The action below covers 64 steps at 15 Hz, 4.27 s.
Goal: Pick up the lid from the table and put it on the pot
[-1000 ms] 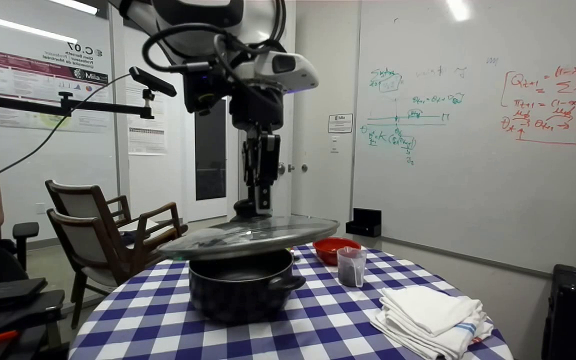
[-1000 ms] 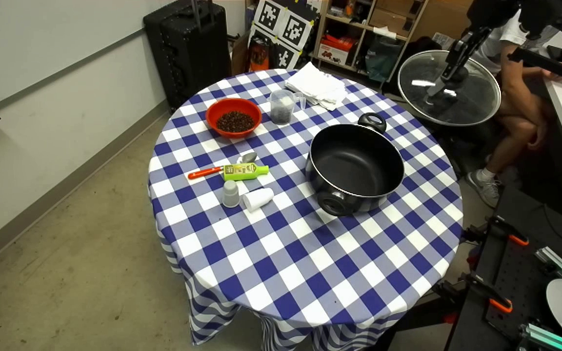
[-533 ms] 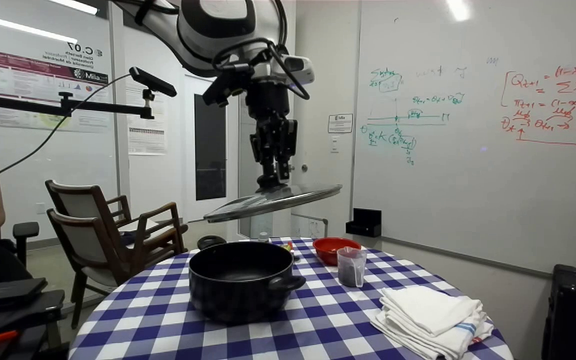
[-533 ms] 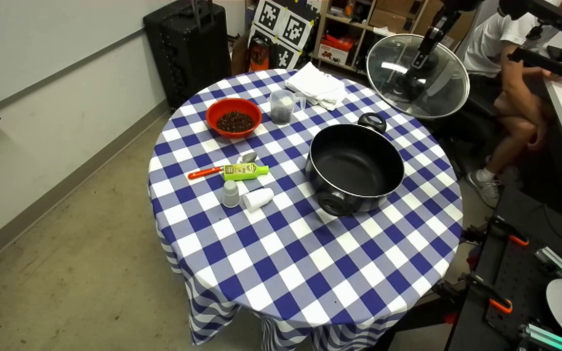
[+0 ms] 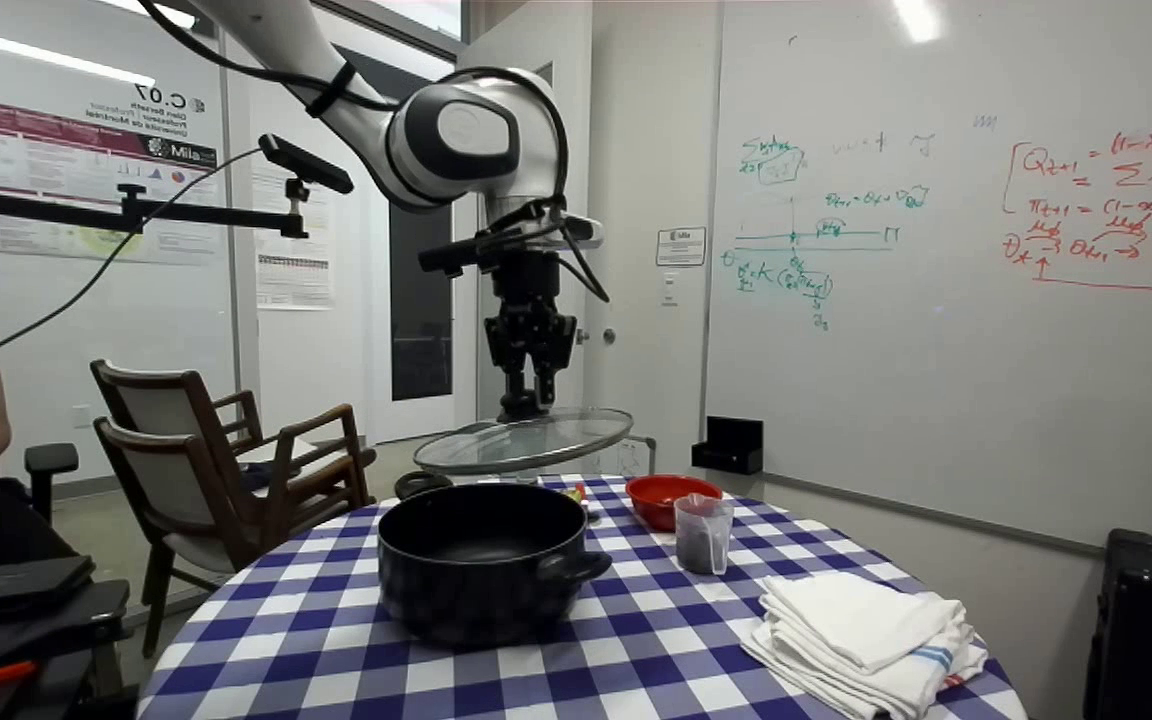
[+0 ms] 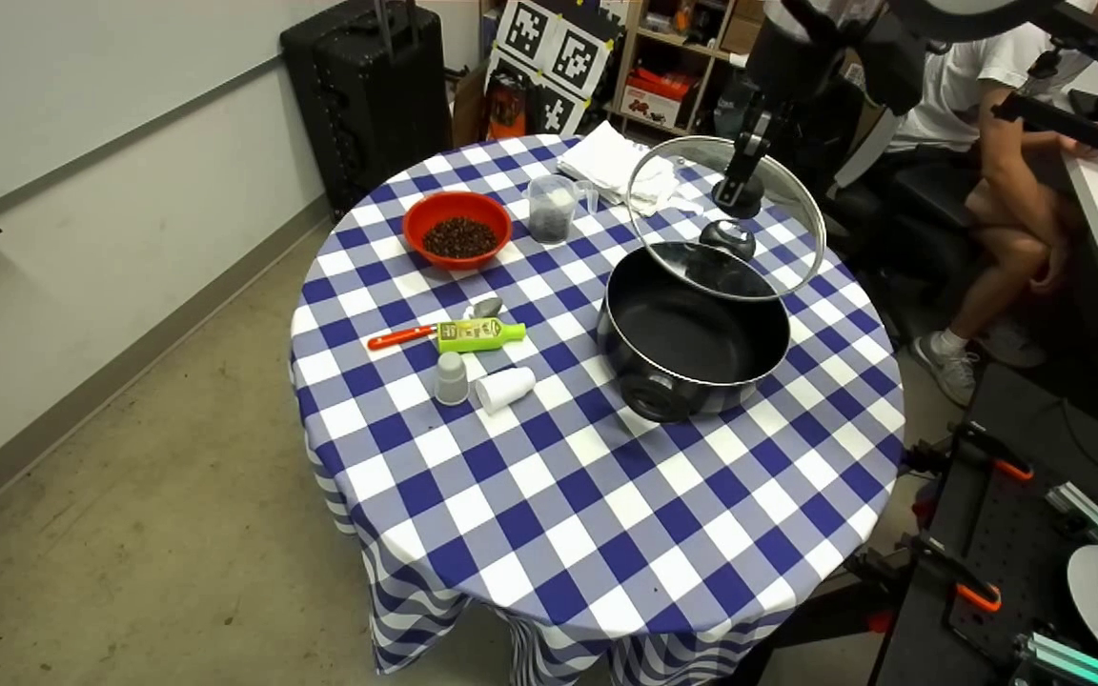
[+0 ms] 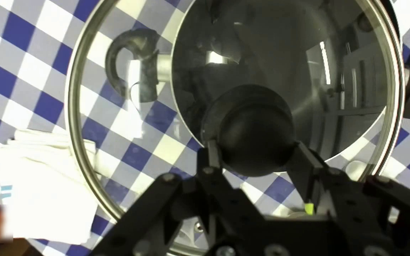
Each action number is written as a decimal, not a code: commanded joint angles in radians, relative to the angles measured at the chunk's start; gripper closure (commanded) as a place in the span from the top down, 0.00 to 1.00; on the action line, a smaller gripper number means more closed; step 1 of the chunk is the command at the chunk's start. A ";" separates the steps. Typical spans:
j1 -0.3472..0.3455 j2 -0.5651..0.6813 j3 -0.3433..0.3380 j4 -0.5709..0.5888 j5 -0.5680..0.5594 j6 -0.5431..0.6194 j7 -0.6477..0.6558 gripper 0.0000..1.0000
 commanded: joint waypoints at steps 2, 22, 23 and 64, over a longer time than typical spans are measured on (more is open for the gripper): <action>-0.003 0.044 0.013 0.075 0.030 -0.058 -0.079 0.23; -0.013 0.117 0.051 0.011 0.173 -0.047 -0.116 0.23; -0.013 0.118 0.051 0.007 0.176 -0.047 -0.113 0.23; -0.024 0.131 0.033 -0.025 0.193 0.028 -0.060 0.23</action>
